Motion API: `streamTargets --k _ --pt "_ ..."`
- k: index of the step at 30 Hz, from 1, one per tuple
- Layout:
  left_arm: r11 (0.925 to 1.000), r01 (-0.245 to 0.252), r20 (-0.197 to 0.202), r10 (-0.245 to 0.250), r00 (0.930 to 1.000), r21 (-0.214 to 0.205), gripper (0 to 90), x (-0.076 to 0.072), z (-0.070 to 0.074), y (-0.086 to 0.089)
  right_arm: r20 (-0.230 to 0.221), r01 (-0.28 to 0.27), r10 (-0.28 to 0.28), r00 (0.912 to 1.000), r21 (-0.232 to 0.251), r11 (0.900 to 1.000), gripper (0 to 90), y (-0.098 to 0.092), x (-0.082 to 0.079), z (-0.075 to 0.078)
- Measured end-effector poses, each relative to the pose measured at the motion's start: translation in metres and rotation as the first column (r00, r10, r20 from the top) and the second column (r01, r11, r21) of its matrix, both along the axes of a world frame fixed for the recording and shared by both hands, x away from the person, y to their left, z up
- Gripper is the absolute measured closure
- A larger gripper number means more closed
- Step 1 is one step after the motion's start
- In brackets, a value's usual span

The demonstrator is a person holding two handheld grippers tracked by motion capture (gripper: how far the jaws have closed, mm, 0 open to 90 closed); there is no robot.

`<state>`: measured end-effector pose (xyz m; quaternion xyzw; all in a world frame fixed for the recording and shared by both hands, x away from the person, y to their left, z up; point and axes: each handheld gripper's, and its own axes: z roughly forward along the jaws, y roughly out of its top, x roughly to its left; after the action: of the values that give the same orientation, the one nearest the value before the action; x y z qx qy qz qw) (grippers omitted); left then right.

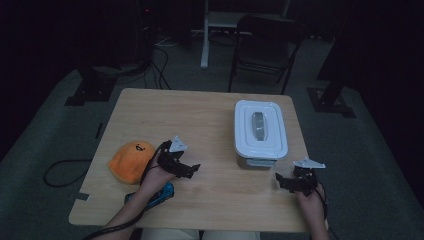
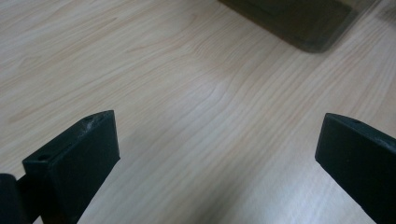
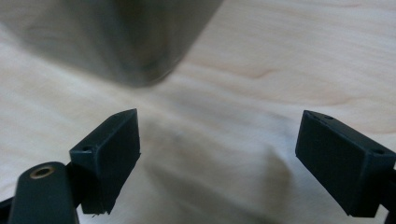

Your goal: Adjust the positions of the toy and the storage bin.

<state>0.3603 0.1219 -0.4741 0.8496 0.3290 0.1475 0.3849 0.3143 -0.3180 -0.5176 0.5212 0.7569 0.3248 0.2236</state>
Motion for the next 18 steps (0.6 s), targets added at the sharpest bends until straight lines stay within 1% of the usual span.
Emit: streamTargets --k 1,3,5,6,8,9,10,11,12,13,14,15,16,18 --pt "1.0000 0.004 -0.008 -0.004 1.0000 0.004 0.4 0.003 -0.001 -0.003 0.004 0.007 -0.007 1.0000 0.005 1.0000 13.6 -0.001 0.002 0.001" --pt "1.0000 0.005 -0.005 -0.005 1.0000 0.002 0.4 0.006 -0.004 -0.009 0.011 0.016 -0.016 0.9998 0.024 0.9996 13.6 -0.005 0.006 0.002" --pt "0.9999 0.008 -0.003 -0.008 1.0000 0.008 0.4 0.010 -0.005 -0.016 0.018 0.030 -0.030 0.9994 0.021 0.9993 13.6 -0.006 0.011 0.003" --pt "0.9999 0.010 -0.007 -0.010 0.9999 0.007 0.4 0.012 -0.006 -0.019 0.019 0.033 -0.034 0.9993 0.028 0.9990 13.6 -0.007 0.014 0.003" --pt "0.9999 0.010 -0.009 -0.010 0.9999 0.003 0.4 0.017 -0.007 -0.027 0.024 0.043 -0.044 0.9988 0.022 0.9988 13.6 -0.008 0.020 0.005" --pt "0.9999 0.011 -0.008 -0.011 0.9999 0.006 0.4 0.019 -0.007 -0.030 0.026 0.047 -0.047 0.9986 0.018 0.9988 13.6 -0.009 0.022 0.006" --pt "0.9997 0.016 -0.001 -0.015 0.9999 0.018 0.4 0.022 -0.006 -0.036 0.027 0.049 -0.050 0.9984 0.019 0.9986 13.6 -0.009 0.024 0.006" --pt "0.9996 0.013 0.006 -0.014 0.9999 0.027 0.4 0.024 -0.006 -0.039 0.029 0.052 -0.052 0.9982 0.026 0.9983 13.6 -0.010 0.028 0.008" --pt "0.9997 0.016 0.017 -0.017 0.9997 0.018 0.4 0.027 -0.004 -0.045 0.032 0.052 -0.053 0.9981 0.029 0.9982 13.6 -0.011 0.030 0.008" --pt "0.9997 0.016 0.017 -0.017 0.9997 0.018 0.4 0.027 -0.004 -0.045 0.032 0.052 -0.053 0.9981 0.029 0.9982 13.6 -0.011 0.030 0.008" --pt "0.9999 0.013 0.005 -0.013 0.9999 -0.011 0.4 0.034 -0.003 -0.053 0.040 0.051 -0.053 0.9978 0.030 0.9982 13.6 -0.011 0.033 0.009" --pt "0.9997 0.007 0.007 -0.007 1.0000 -0.023 0.4 0.038 -0.004 -0.057 0.043 0.057 -0.058 0.9974 0.031 0.9979 13.7 -0.013 0.038 0.010" --pt "0.9998 0.006 0.001 -0.006 1.0000 -0.021 0.4 0.041 -0.004 -0.061 0.041 0.060 -0.061 0.9973 0.033 0.9977 13.7 -0.013 0.040 0.010" --pt "1.0000 0.006 0.010 -0.006 0.9999 -0.008 0.4 0.048 -0.005 -0.069 0.045 0.068 -0.069 0.9966 0.031 0.9972 13.7 -0.014 0.043 0.010"
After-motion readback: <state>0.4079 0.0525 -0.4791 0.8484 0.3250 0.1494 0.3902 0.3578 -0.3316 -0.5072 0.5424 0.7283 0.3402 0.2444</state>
